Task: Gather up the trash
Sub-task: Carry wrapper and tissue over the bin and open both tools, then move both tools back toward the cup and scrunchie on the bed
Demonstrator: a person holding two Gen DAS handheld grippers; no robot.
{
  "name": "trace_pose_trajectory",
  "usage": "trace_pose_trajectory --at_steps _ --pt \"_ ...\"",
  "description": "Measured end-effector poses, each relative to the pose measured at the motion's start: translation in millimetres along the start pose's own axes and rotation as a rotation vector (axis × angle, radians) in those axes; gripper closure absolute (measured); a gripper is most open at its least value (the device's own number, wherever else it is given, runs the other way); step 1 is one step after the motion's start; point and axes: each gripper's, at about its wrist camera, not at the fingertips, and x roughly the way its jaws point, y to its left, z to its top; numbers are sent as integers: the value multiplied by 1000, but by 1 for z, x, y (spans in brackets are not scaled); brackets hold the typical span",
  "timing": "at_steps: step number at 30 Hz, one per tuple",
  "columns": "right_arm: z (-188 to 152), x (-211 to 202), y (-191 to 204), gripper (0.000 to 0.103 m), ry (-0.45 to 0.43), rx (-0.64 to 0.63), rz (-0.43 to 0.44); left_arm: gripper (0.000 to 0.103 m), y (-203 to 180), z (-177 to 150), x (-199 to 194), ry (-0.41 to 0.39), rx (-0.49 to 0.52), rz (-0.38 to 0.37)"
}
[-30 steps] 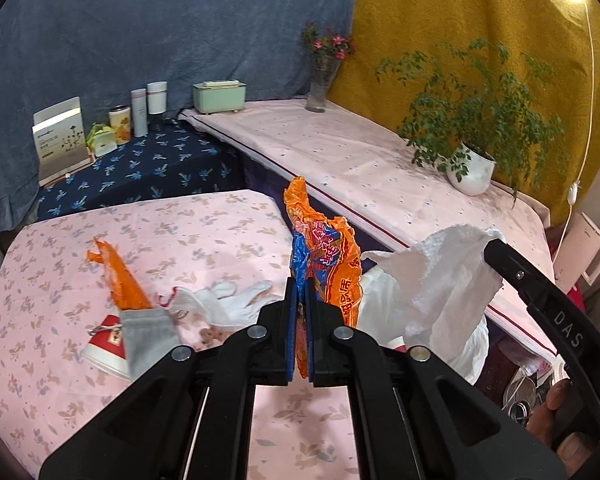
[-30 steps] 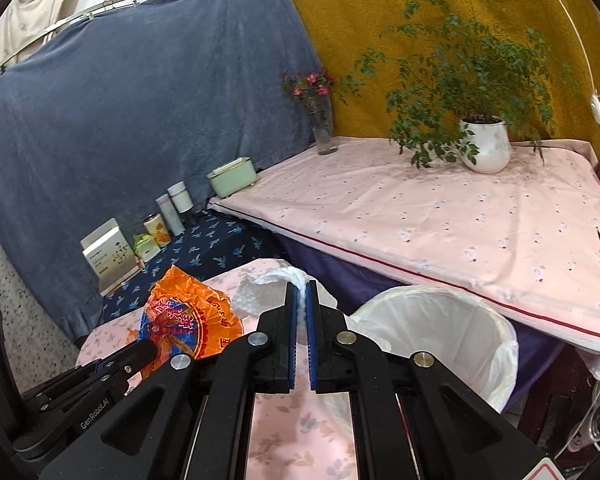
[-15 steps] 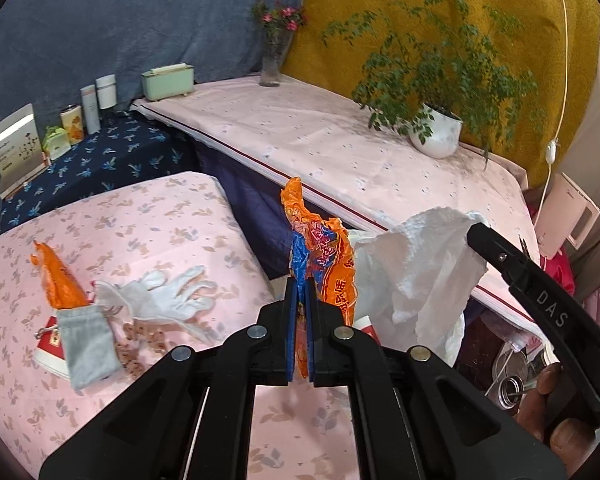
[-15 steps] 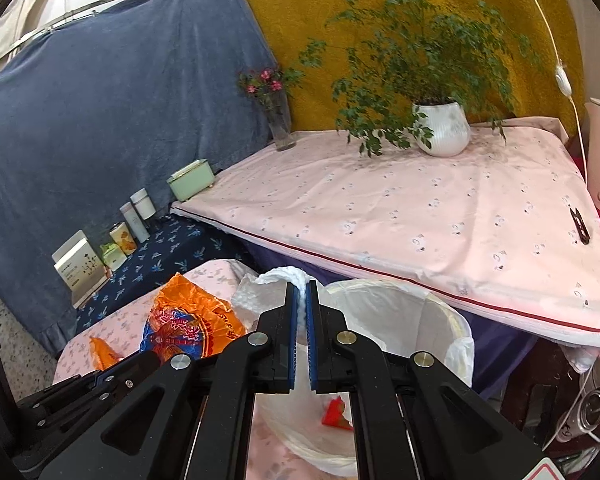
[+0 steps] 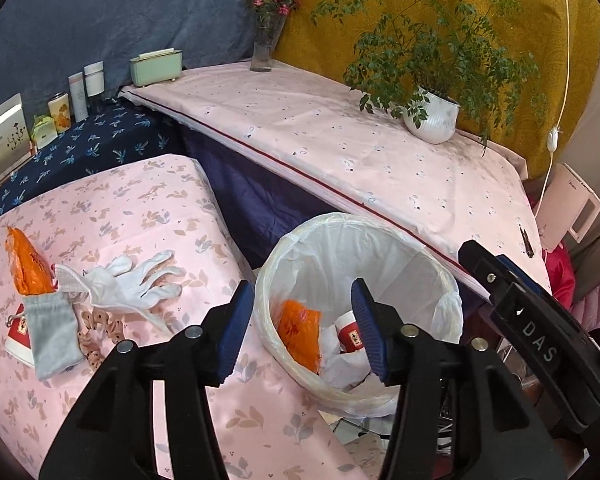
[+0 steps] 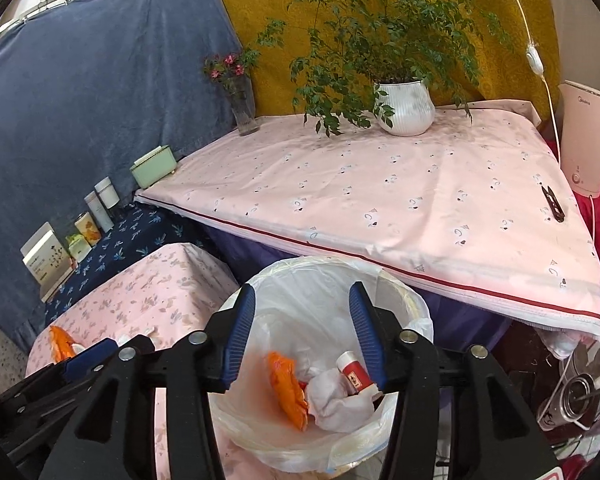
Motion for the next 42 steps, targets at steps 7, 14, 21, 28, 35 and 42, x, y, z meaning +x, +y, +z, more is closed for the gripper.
trace_pose_trajectory --at_steps 7,14,21,28,35,42 --pt "-7 -8 11 44 -5 -31 10 54 18 -6 -9 -7 -32 37" --pt "-20 -14 38 41 14 -84 46 53 53 -18 -27 -23 -105 92" --pt "-40 -16 69 41 55 -129 103 53 95 -36 -50 -29 -188 166" --pt "-58 -21 97 41 76 -192 125 53 120 -59 -73 -34 -192 247" --pt "-71 -25 122 41 101 -243 128 53 138 -72 -92 -34 -216 272" --pt "-79 -29 140 41 113 -296 120 53 143 -79 -105 -47 -215 293"
